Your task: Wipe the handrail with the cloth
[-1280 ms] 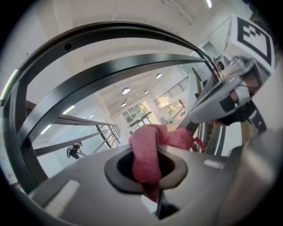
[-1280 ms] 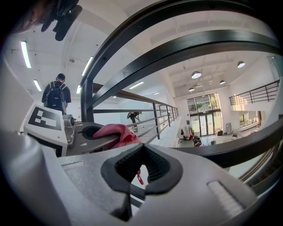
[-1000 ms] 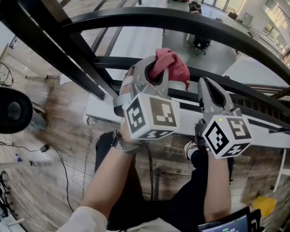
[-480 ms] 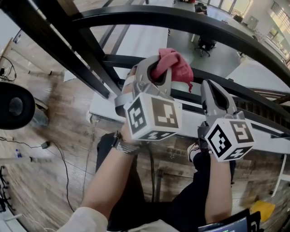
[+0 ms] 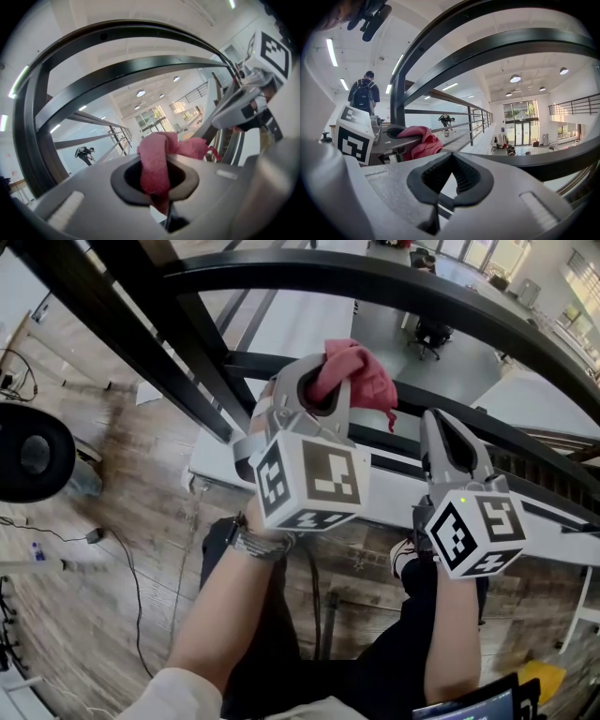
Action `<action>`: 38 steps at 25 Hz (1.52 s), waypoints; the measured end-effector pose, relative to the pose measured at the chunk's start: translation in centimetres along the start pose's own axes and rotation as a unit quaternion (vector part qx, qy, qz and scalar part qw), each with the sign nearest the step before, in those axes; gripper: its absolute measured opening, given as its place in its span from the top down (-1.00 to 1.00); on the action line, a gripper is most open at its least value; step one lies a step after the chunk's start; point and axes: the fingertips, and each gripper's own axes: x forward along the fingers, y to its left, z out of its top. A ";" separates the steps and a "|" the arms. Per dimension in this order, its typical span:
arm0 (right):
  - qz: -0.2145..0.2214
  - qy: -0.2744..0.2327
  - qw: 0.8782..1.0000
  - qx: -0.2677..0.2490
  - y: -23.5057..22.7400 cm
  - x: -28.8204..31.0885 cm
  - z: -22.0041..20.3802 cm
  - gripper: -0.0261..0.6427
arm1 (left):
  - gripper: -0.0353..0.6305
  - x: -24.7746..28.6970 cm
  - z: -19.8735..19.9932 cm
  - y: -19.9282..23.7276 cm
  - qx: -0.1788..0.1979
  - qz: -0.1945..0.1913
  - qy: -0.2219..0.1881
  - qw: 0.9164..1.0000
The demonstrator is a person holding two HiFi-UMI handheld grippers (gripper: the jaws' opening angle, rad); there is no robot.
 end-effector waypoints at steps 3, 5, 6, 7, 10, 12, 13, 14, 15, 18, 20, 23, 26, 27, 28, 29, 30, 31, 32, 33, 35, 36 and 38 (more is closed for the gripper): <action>0.003 0.002 1.000 -0.005 0.8 0.5 0.2 0.92 | 0.80 -0.2 -0.6 0.9 -0.010 0.006 0.002 1.000; 0.009 0.003 1.000 -0.015 1.5 0.8 0.3 0.92 | 0.80 -0.4 -1.0 1.3 -0.015 0.011 0.003 1.000; 0.010 0.003 1.000 -0.023 1.9 1.0 0.3 0.92 | 0.80 -0.5 -1.2 1.5 -0.016 0.011 0.002 1.000; 0.010 0.004 0.999 -0.031 2.2 1.2 0.2 0.92 | 0.80 -0.6 -1.3 1.6 -0.016 0.011 0.000 1.000; 0.010 0.009 0.999 -0.038 2.8 2.0 -0.2 0.92 | 0.80 -0.8 -1.4 1.9 -0.014 0.015 -0.006 1.000; 0.004 0.009 0.999 -0.035 2.9 2.2 -0.3 0.92 | 0.80 -0.8 -1.4 2.0 -0.012 0.018 -0.006 1.000; 0.001 0.009 0.999 -0.033 2.9 2.1 -0.3 0.92 | 0.80 -0.8 -1.5 2.0 -0.011 0.019 -0.005 1.000; 0.000 0.009 1.000 -0.030 2.9 2.1 -0.3 0.92 | 0.80 -0.9 -1.5 2.0 -0.010 0.019 -0.004 1.000; -0.001 0.009 1.000 -0.028 2.9 2.0 -0.2 0.92 | 0.80 -1.0 -1.6 2.2 -0.010 0.020 -0.003 1.000; 0.010 0.001 0.999 -0.031 3.4 2.0 0.2 0.92 | 0.80 -1.2 -2.1 2.9 -0.014 0.027 0.001 1.000; 0.018 -0.003 0.999 -0.037 3.9 2.1 0.4 0.92 | 0.80 -1.4 -2.3 3.3 -0.017 0.031 0.003 0.999; 0.024 0.000 0.999 -0.039 4.4 2.3 0.2 0.92 | 0.80 -1.5 -2.7 3.7 -0.020 0.036 0.003 0.999; 0.028 0.000 0.999 -0.037 4.8 2.5 0.2 0.92 | 0.80 -1.8 -3.0 4.2 -0.024 0.042 0.004 0.999; 0.030 0.000 0.999 -0.036 4.9 2.6 0.2 0.92 | 0.80 -1.9 -3.2 4.4 -0.025 0.044 0.004 0.999; 0.031 0.001 0.999 -0.035 5.0 2.7 0.2 0.92 | 0.80 -2.0 -3.4 4.7 -0.027 0.047 0.005 0.998; 0.033 0.001 0.999 -0.035 5.1 2.8 0.2 0.92 | 0.80 -2.1 -3.6 4.9 -0.029 0.050 0.006 0.998; 0.034 0.002 0.999 -0.035 5.2 2.8 0.2 0.92 | 0.80 -2.2 -3.7 5.1 -0.032 0.053 0.007 0.998; 0.035 0.003 0.999 -0.035 5.2 2.8 0.2 0.92 | 0.80 -2.3 -3.8 5.3 -0.036 0.055 0.008 0.998; 0.036 0.004 0.999 -0.035 5.3 2.8 0.2 0.92 | 0.80 -2.4 -4.0 5.5 -0.039 0.056 0.008 0.998; 0.036 0.005 0.999 -0.036 5.4 2.9 0.1 0.92 | 0.80 -2.5 -4.1 5.7 -0.042 0.058 0.009 0.997; 0.038 0.007 0.999 -0.037 5.6 3.0 0.0 0.92 | 0.80 -2.6 -4.4 6.1 -0.046 0.063 0.012 0.997; 0.039 0.007 0.999 -0.038 5.6 3.1 0.0 0.92 | 0.80 -2.7 -4.5 6.2 -0.047 0.064 0.013 0.997; 0.040 0.008 0.998 -0.039 5.6 3.0 -0.2 0.92 | 0.80 -2.7 -4.7 6.3 -0.048 0.067 0.014 0.996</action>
